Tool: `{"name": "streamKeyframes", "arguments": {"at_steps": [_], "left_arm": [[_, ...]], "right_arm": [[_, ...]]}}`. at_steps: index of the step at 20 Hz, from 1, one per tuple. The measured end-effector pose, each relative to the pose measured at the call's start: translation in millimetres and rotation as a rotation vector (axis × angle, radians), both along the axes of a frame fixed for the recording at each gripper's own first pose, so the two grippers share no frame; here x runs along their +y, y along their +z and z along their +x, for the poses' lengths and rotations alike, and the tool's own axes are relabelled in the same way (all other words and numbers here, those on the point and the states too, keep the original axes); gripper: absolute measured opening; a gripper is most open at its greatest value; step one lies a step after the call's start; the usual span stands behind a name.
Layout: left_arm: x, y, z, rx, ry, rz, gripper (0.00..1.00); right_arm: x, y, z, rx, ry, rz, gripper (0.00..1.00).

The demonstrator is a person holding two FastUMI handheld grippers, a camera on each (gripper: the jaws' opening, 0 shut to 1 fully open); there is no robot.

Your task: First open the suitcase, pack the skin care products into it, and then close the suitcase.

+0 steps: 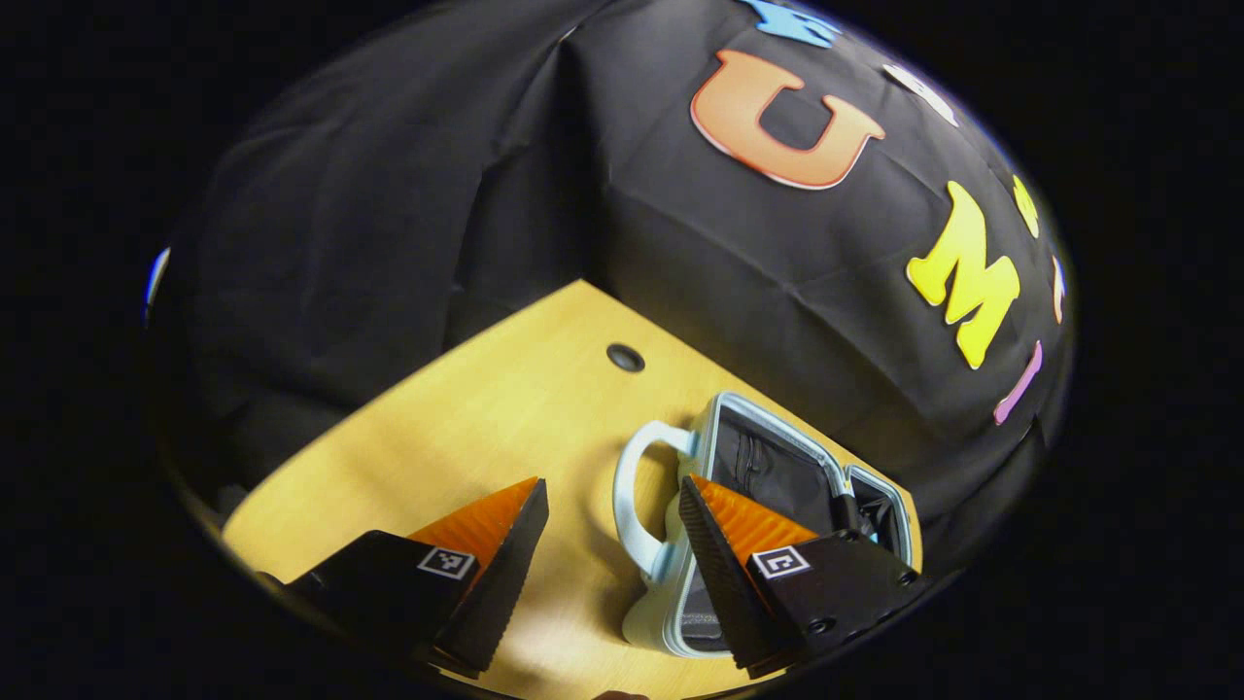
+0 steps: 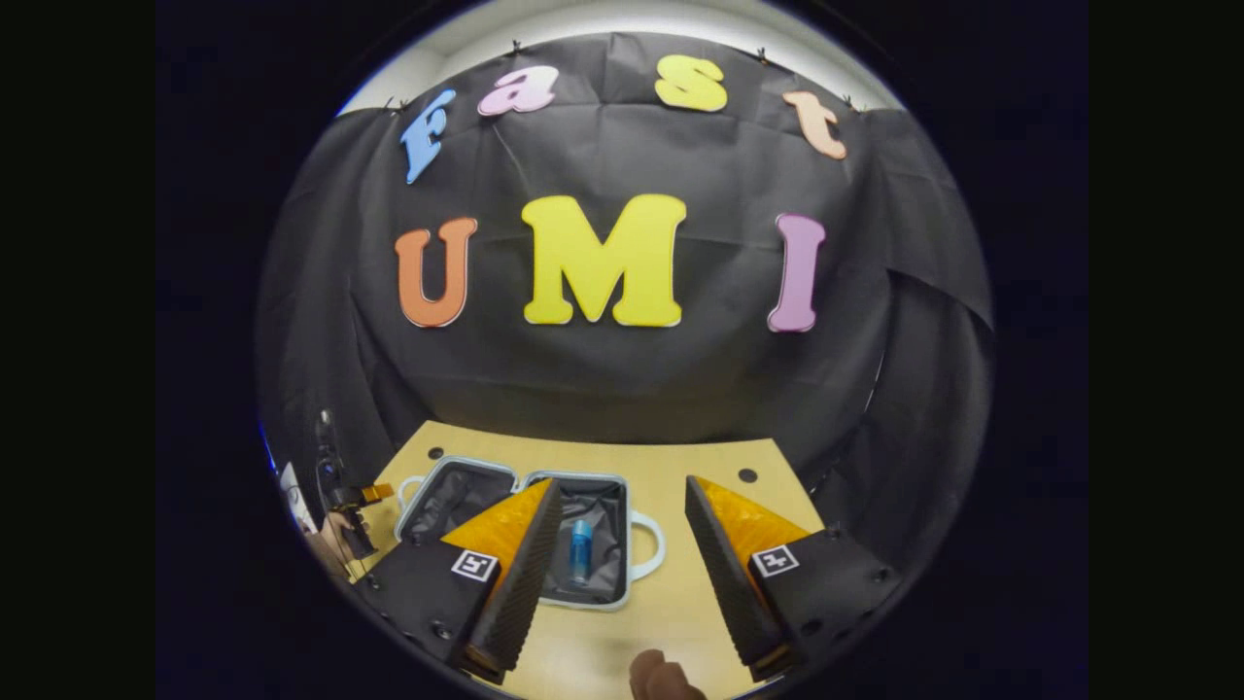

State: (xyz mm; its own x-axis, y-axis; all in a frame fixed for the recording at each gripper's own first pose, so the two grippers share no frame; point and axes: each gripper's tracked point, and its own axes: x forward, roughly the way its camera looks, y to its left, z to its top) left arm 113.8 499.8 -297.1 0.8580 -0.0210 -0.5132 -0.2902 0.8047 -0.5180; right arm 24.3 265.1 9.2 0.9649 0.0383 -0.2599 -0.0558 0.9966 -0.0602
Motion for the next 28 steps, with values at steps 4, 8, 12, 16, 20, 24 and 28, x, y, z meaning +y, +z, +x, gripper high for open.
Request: {"name": "streamKeyframes", "arguments": {"at_steps": [4, 8, 12, 16, 20, 24, 28], "left_arm": [[-10.5, -27.3, 17.4, 0.012, 0.045, -0.193, 0.84], [-15.5, -31.4, 29.5, -0.008, 0.077, -0.312, 0.63], [-21.0, -28.0, 32.8, -0.001, 0.067, -0.342, 0.19], [-22.1, -17.6, 32.7, 0.023, 0.098, -0.278, 0.13], [-23.7, 42.1, 33.2, -0.061, 0.130, -0.156, 0.12], [-48.3, 118.0, 33.3, -0.149, 0.109, -0.020, 0.12], [-104.2, 189.7, 25.8, -0.239, 0.087, 0.112, 0.12]], "right_arm": [[-3.5, 12.9, -24.1, -0.008, 0.010, 0.001, 0.77], [-6.4, -5.0, -37.3, 0.021, 0.023, -0.057, 0.76], [-10.8, -8.1, -42.5, 0.024, 0.019, -0.026, 0.77], [-24.4, -8.0, -41.4, 0.015, 0.025, 0.008, 0.75], [-52.9, -4.5, -41.1, -0.009, 0.021, 0.020, 0.77], [-84.5, 7.8, -44.0, -0.028, 0.019, 0.068, 0.77], [-130.1, 32.6, -38.7, -0.110, 0.000, 0.075, 0.77]]}}
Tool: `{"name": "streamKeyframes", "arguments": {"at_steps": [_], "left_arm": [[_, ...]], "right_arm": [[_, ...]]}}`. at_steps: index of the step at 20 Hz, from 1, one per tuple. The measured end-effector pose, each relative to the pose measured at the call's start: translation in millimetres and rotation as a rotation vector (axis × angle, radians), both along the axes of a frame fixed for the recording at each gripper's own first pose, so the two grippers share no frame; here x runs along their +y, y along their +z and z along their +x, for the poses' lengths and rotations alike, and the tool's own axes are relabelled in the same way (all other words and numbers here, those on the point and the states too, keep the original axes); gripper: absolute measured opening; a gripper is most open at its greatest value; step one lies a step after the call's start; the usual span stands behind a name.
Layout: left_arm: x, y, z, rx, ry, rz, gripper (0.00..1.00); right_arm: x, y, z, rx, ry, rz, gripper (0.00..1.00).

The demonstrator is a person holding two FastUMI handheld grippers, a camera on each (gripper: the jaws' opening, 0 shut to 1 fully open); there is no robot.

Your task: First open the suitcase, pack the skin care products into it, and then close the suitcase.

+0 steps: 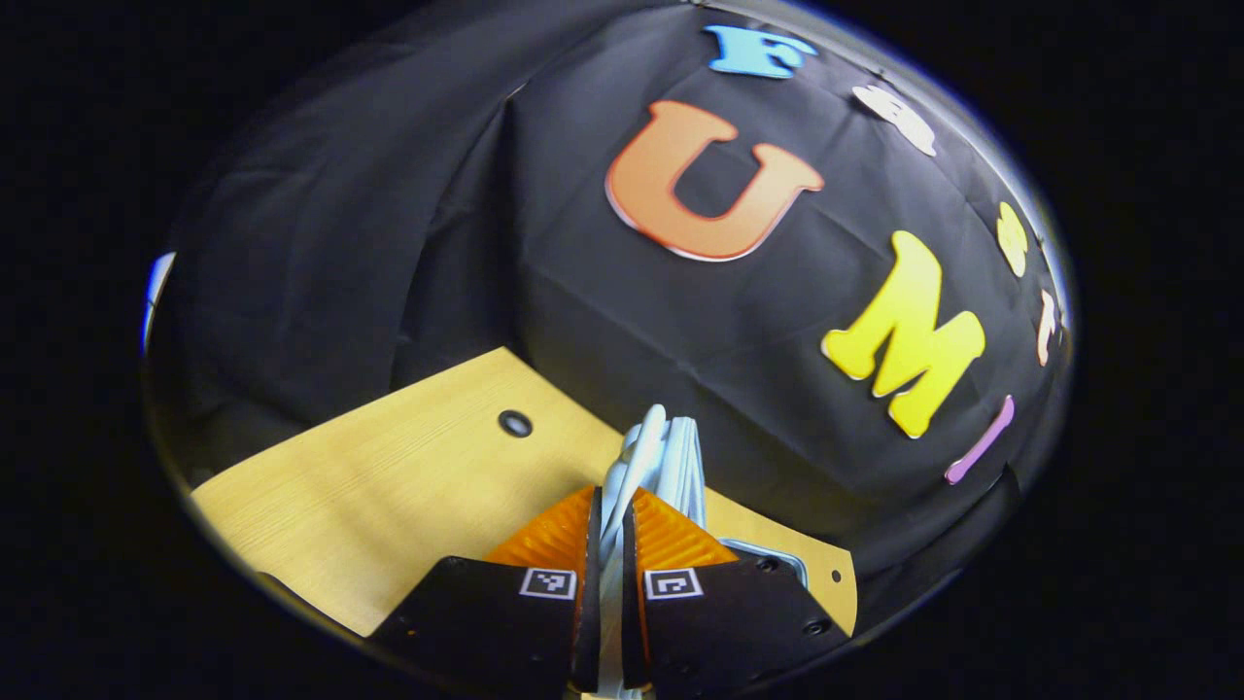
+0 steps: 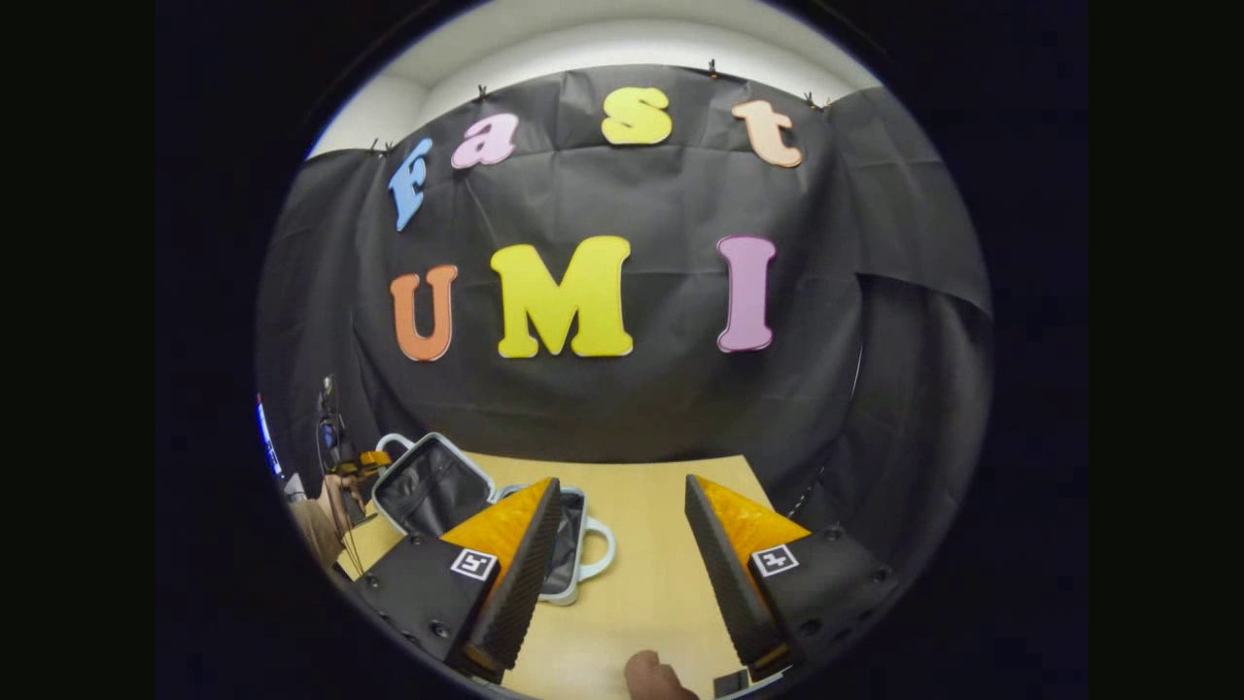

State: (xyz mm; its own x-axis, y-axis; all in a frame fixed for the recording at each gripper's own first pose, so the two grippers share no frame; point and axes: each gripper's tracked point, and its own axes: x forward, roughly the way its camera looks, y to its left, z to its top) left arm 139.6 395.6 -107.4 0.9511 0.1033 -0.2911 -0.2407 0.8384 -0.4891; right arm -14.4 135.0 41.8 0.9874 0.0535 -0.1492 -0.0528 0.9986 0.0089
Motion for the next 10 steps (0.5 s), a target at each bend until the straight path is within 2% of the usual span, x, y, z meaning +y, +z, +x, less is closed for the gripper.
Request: {"name": "streamKeyframes", "arguments": {"at_steps": [4, 10], "left_arm": [[-77.0, 41.9, -10.0, -0.022, -0.003, 0.197, 0.11], [-191.8, 61.6, -10.8, -0.033, -0.026, 0.358, 0.12]], "right_arm": [[-44.8, 10.4, 0.6, -0.040, -0.006, 0.008, 0.77], [-90.0, 13.0, 0.6, -0.072, 0.032, 0.009, 0.77]]}}
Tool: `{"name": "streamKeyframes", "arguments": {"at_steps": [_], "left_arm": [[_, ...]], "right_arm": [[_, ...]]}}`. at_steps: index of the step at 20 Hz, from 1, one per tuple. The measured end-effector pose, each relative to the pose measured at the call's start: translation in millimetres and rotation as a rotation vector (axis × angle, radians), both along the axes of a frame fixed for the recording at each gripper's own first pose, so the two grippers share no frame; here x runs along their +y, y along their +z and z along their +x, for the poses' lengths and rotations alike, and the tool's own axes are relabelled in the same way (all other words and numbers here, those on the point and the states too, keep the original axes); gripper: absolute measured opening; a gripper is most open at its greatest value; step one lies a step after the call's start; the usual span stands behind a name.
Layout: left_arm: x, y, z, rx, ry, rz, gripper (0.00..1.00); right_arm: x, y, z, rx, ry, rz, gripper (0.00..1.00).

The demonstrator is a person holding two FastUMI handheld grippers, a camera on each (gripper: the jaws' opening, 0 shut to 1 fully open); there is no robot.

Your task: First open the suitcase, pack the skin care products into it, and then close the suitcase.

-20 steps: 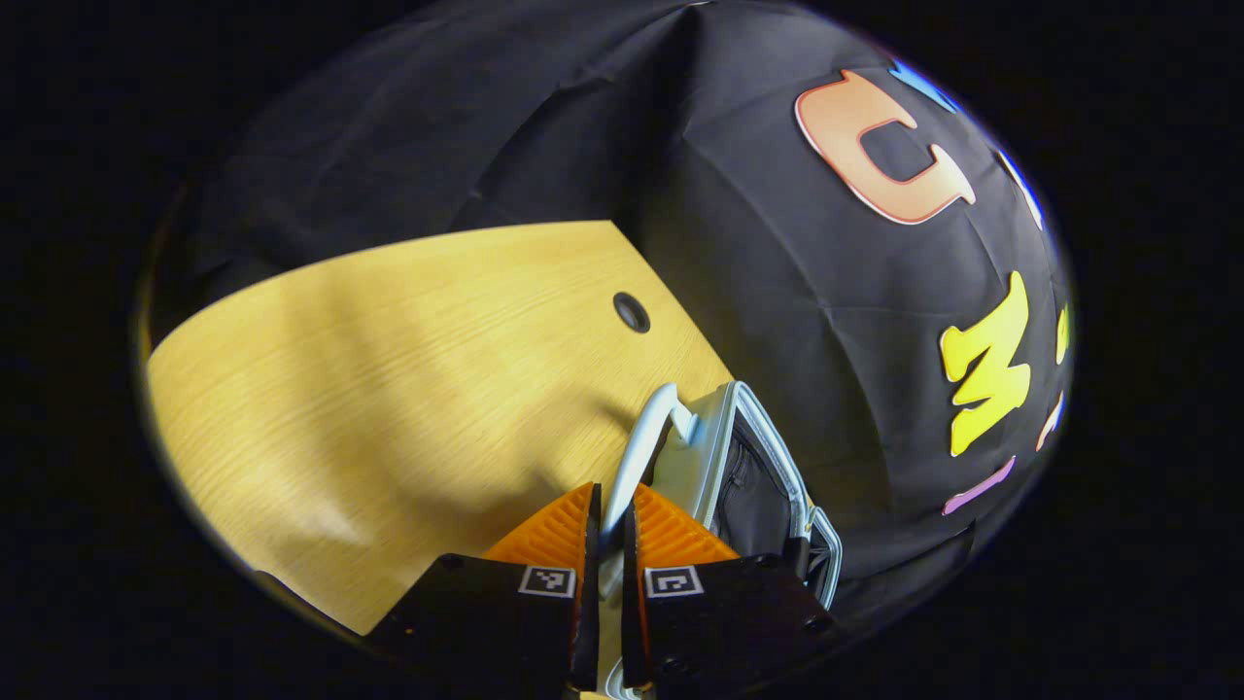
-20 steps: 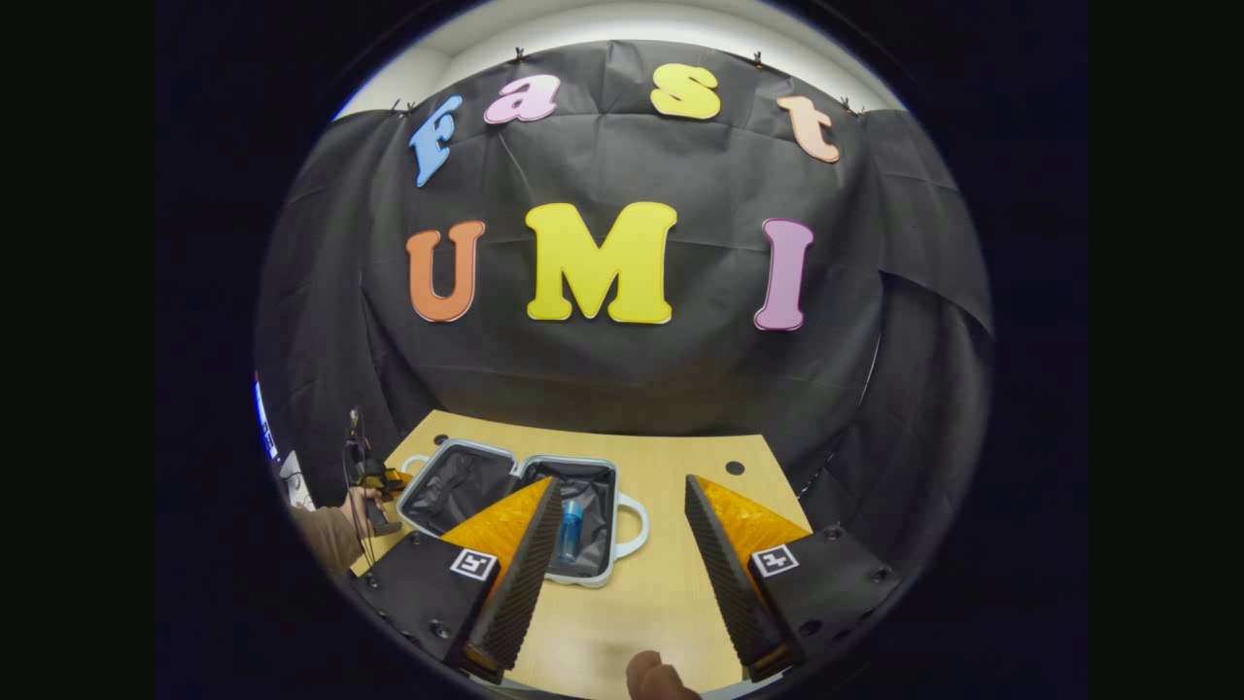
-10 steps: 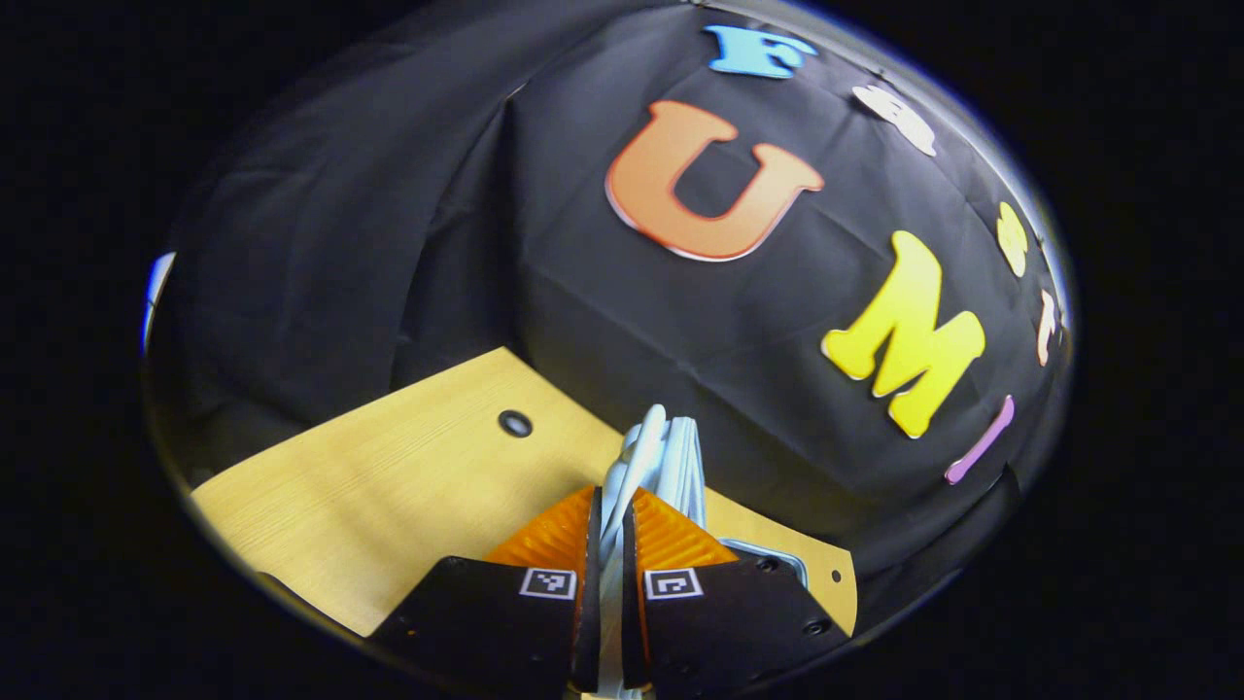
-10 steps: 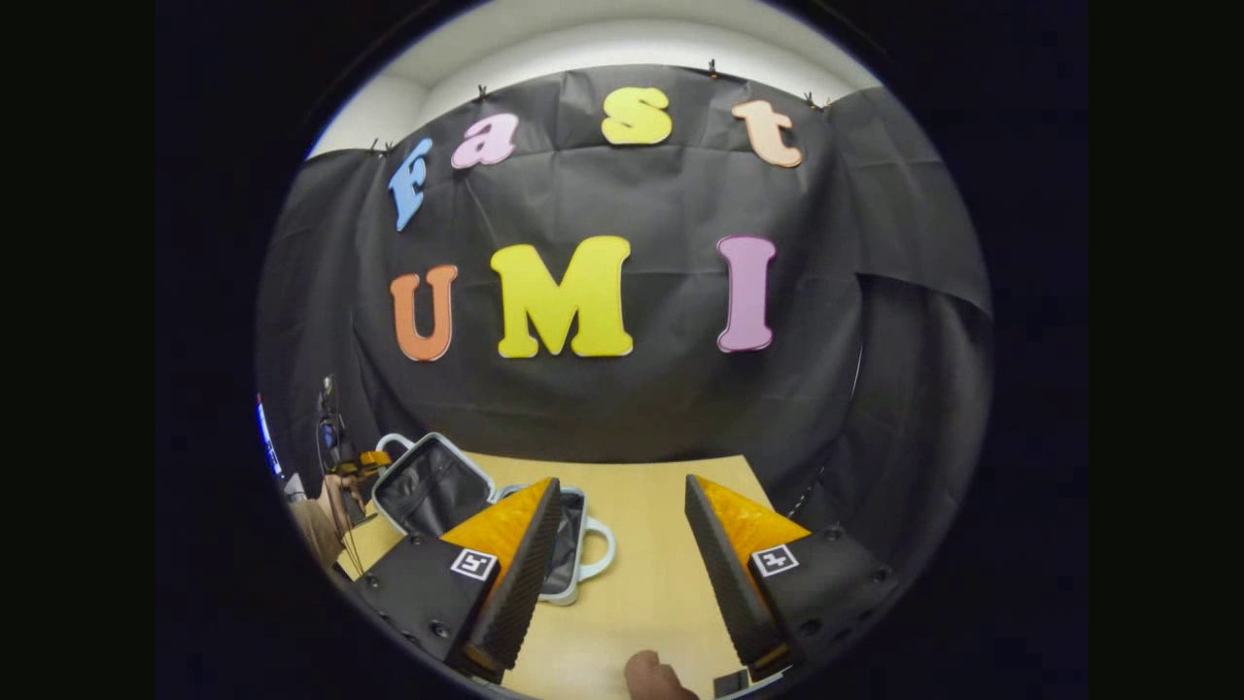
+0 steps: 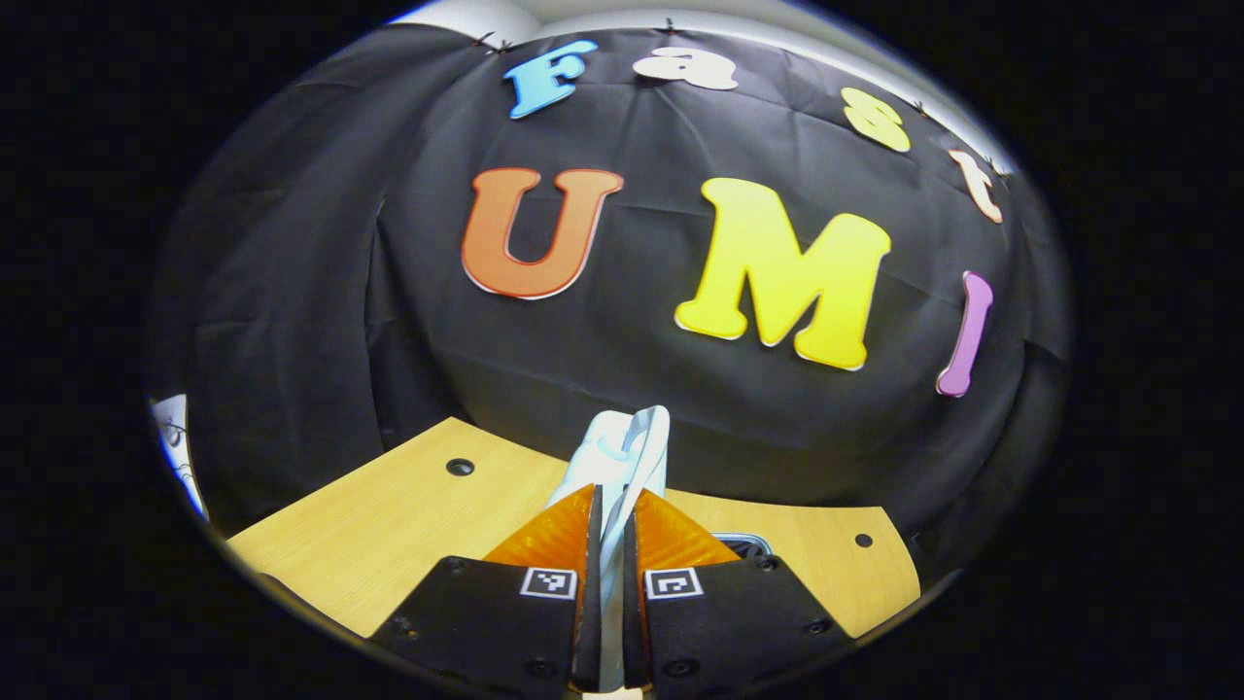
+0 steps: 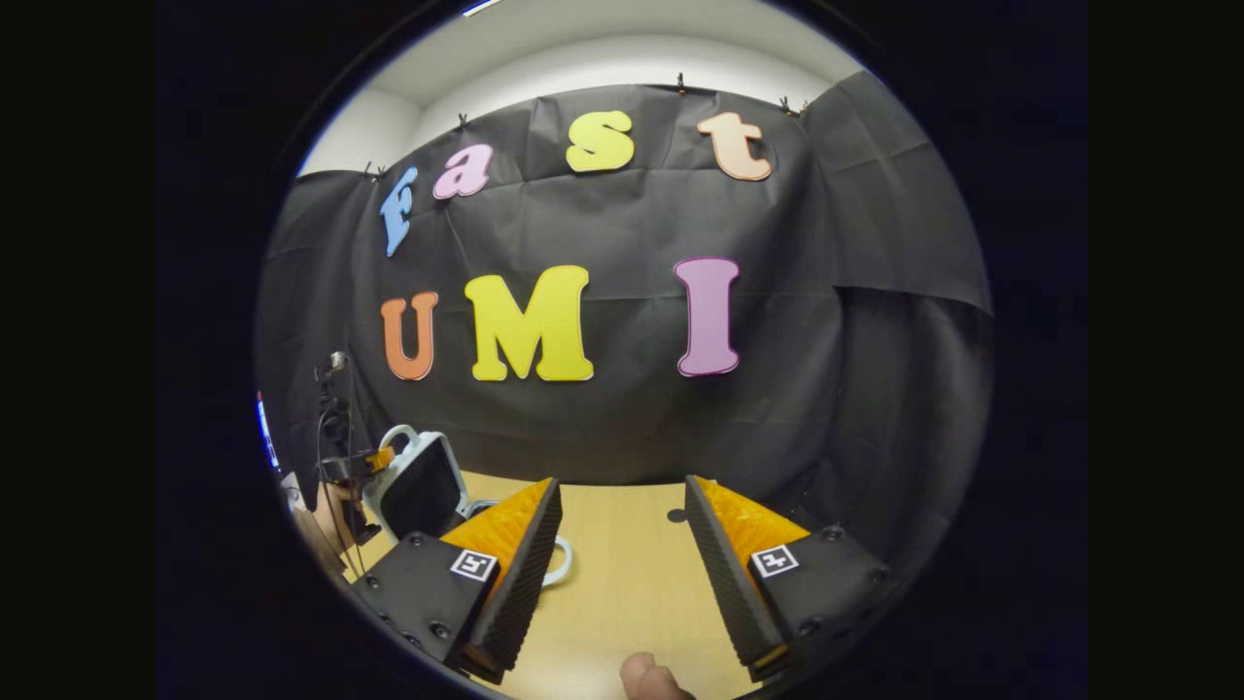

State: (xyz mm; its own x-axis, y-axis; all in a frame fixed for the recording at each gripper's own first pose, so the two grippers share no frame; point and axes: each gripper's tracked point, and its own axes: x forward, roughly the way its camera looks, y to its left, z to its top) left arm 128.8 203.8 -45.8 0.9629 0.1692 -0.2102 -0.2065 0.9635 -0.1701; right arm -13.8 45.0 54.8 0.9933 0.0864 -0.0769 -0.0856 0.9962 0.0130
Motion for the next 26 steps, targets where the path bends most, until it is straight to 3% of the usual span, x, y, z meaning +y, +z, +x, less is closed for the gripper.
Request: {"name": "streamKeyframes", "arguments": {"at_steps": [4, 10, 12, 17, 19, 21, 23, 24, 25, 26], "left_arm": [[-82.2, -23.4, -5.9, 0.026, -0.052, 0.089, 0.12], [-179.5, -89.2, 6.3, 0.153, -0.131, 0.222, 0.12], [-202.3, -116.5, 10.5, 0.205, -0.167, 0.276, 0.12], [-242.3, -187.1, 16.5, 0.362, -0.291, 0.531, 0.12], [-245.5, -208.6, 14.6, 0.413, -0.303, 0.540, 0.13], [-249.6, -214.6, 15.6, 0.428, -0.309, 0.516, 0.19], [-256.0, -215.4, 13.3, 0.435, -0.314, 0.482, 0.32], [-261.1, -215.7, 10.6, 0.434, -0.325, 0.451, 0.44], [-264.3, -205.0, 9.8, 0.415, -0.322, 0.434, 0.49], [-268.1, -189.3, 7.6, 0.377, -0.320, 0.409, 0.67]], "right_arm": [[-20.2, -0.4, -0.5, -0.016, 0.021, -0.009, 0.75], [-57.9, -18.2, 4.5, 0.007, -0.010, -0.020, 0.75], [-67.4, -29.9, 6.5, 0.032, -0.026, -0.017, 0.76], [-85.4, -50.6, 3.1, 0.071, -0.055, -0.034, 0.75], [-94.7, -55.9, 1.4, 0.078, -0.069, -0.031, 0.77], [-104.5, -60.3, 0.8, 0.089, -0.085, -0.024, 0.77], [-110.7, -62.6, 3.1, 0.097, -0.095, -0.003, 0.77], [-112.8, -64.0, 4.4, 0.100, -0.099, 0.009, 0.75], [-114.0, -63.6, 5.9, 0.100, -0.099, 0.022, 0.75], [-111.9, -63.3, 7.0, 0.101, -0.095, 0.035, 0.75]]}}
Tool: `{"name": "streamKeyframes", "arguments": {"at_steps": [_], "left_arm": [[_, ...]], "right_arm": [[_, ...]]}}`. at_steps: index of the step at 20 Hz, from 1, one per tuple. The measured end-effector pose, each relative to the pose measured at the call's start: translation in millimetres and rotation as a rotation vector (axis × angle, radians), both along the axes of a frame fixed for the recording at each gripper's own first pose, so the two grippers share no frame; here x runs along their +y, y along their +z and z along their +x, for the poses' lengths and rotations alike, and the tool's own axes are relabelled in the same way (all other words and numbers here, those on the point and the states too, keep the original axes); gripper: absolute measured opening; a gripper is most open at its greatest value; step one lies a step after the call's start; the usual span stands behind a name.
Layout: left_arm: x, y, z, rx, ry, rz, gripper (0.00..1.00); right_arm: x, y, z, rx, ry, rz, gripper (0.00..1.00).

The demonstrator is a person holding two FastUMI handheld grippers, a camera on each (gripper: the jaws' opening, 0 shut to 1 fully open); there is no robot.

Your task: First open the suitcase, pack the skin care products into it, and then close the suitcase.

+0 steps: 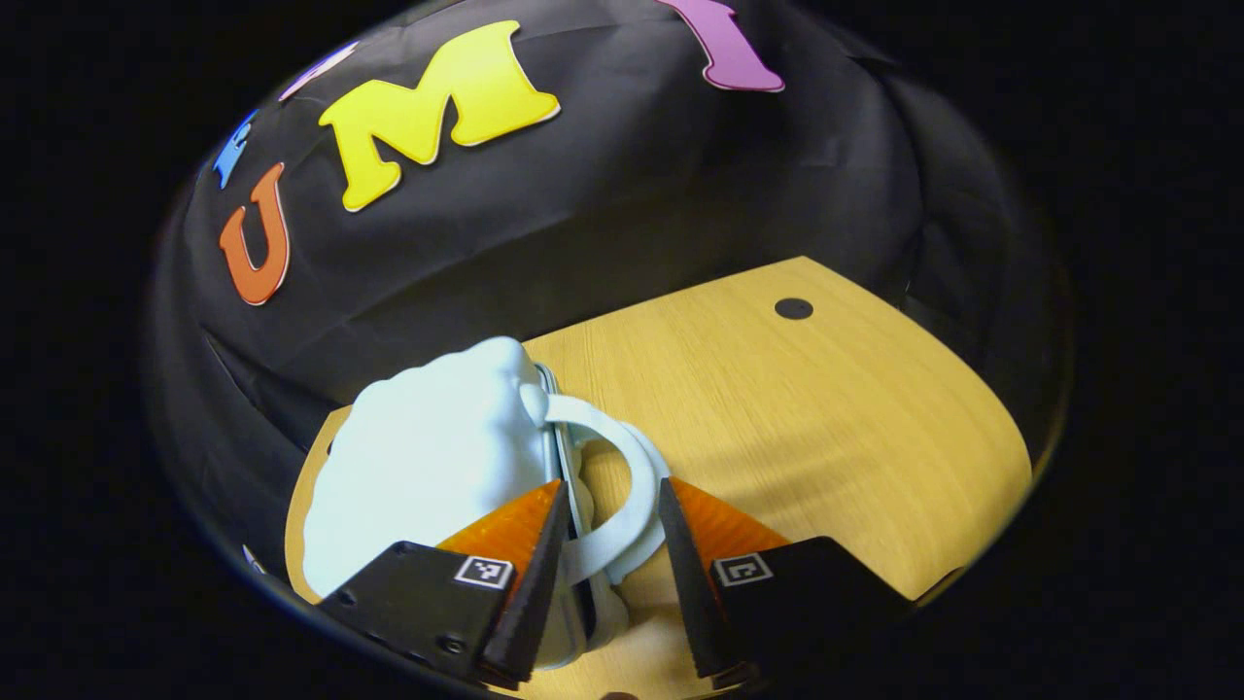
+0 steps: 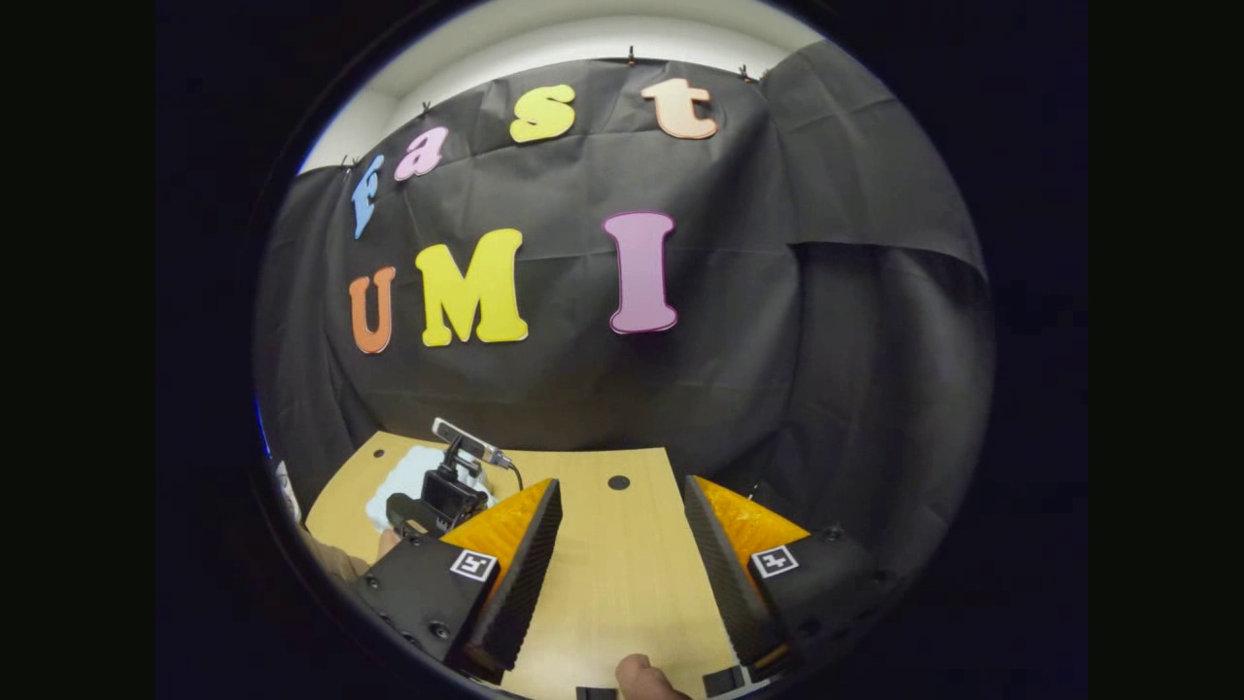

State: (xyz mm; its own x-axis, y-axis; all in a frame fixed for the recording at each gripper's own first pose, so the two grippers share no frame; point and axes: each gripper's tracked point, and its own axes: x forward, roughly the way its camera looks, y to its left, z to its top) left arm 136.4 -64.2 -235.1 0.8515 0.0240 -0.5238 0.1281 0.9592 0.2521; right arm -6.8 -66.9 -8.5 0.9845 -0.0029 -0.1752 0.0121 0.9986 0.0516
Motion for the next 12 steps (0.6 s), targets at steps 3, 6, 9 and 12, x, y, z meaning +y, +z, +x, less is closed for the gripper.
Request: {"name": "streamKeyframes", "arguments": {"at_steps": [3, 6, 9, 12], "left_arm": [[0.2, 63.2, -8.5, -0.111, 0.003, -0.104, 0.94], [18.2, 141.8, -34.2, -0.240, 0.016, -0.209, 0.99], [61.7, 211.6, -76.3, -0.364, 0.038, -0.239, 0.99], [103.8, 254.3, -113.7, -0.456, 0.046, -0.231, 0.98]], "right_arm": [[7.0, 7.5, 4.2, -0.018, 0.003, 0.017, 0.77], [23.9, 20.0, 9.7, -0.066, -0.010, -0.003, 0.76], [58.1, 27.5, 12.3, -0.081, -0.020, 0.001, 0.77], [103.7, 34.4, 12.7, -0.124, 0.002, 0.017, 0.77]]}}
